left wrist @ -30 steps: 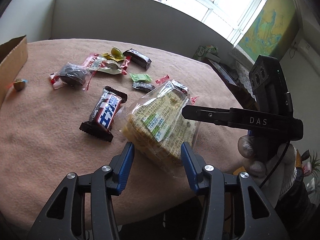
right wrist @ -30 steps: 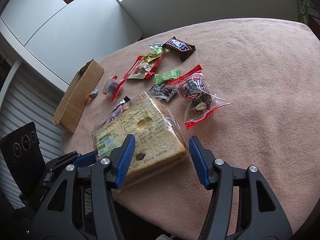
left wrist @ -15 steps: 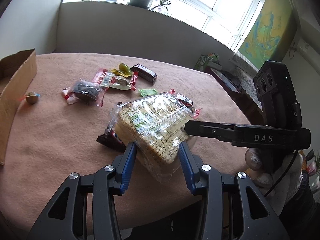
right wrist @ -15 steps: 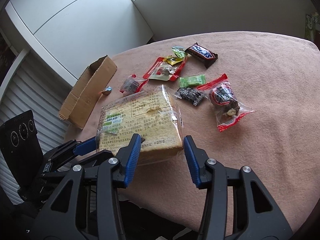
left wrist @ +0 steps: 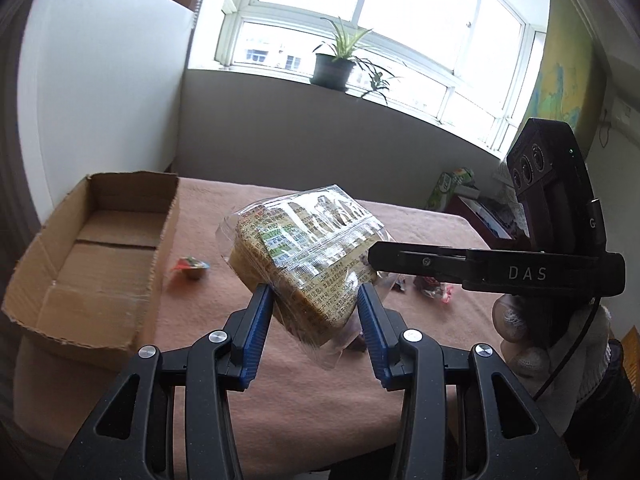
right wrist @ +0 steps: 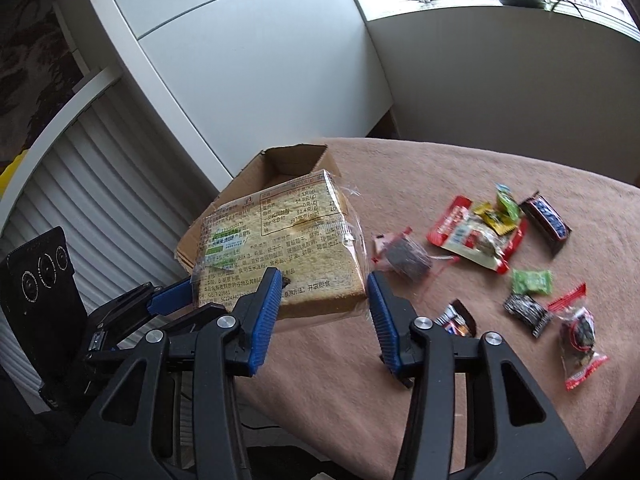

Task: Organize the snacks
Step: 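Carry the bread loaf with the left gripper into the cardboard box and release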

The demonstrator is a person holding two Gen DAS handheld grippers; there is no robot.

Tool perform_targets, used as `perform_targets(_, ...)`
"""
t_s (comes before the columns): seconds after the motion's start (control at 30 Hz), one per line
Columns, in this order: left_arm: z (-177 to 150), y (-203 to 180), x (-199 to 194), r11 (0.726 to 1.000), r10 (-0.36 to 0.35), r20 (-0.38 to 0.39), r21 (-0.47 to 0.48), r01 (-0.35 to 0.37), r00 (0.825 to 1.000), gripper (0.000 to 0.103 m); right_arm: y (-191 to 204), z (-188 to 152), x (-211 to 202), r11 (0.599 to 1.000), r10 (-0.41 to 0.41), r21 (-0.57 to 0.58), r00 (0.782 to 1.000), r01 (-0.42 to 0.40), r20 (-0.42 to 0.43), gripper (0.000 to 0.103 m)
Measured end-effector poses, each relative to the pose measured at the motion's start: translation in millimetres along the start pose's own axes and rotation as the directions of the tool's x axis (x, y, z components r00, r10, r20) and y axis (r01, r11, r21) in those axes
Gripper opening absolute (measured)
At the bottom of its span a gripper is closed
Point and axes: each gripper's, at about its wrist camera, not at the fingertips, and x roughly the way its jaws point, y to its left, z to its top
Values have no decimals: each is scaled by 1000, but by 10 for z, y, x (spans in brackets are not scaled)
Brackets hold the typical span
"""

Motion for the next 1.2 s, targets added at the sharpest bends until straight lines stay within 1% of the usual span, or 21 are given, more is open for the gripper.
perform_targets(0.13, 54, 334, -180, 998, 63, 40, -26, -62, 997, 43, 311, 182, 335, 998, 27, -48, 999, -28, -21, 47)
perform_targets(0.37, 94, 826, -307, 984, 168, 61, -79, -163, 984, 43, 735, 347, 823, 992, 63, -106, 996, -68, -57, 47)
perform_targets(0.53, 54, 1089, -366, 971, 219, 53, -110, -212, 974, 43, 871, 376, 1136, 990, 66, -118, 995, -76, -81, 47)
perform_targets(0.67, -11, 1260, -423, 962, 247, 41, -132, -240, 968, 43, 928, 387, 1271, 990, 46, -130, 995, -58, -92, 47)
perform_targets(0.73, -24, 1322, -393, 956, 264, 30, -140, -258, 964, 43, 937, 398, 1279, 990, 37, -130, 996, -48, -84, 47)
perform_targets(0.8, -44, 1349, -356, 946, 301, 18, -135, -296, 954, 43, 940, 409, 1265, 990, 27, -139, 997, -38, -76, 47)
perform_targets(0.87, -65, 1362, -338, 939, 321, 14, -137, -316, 947, 43, 939, 408, 1226, 989, 20, -147, 997, -30, -69, 47)
perform_targets(1.1, -35, 1296, -448, 934, 338, 40, -140, -330, 940, 43, 701, 375, 956, 991, -3, -132, 999, -3, -47, 48)
perform_targets(1.13, -42, 1280, -468, 935, 336, 44, -140, -327, 941, 43, 655, 362, 907, 992, -10, -129, 999, 4, -45, 48)
perform_targets(1.2, -16, 1236, -458, 938, 328, 49, -137, -319, 943, 43, 551, 340, 788, 993, -27, -119, 999, 22, -32, 56)
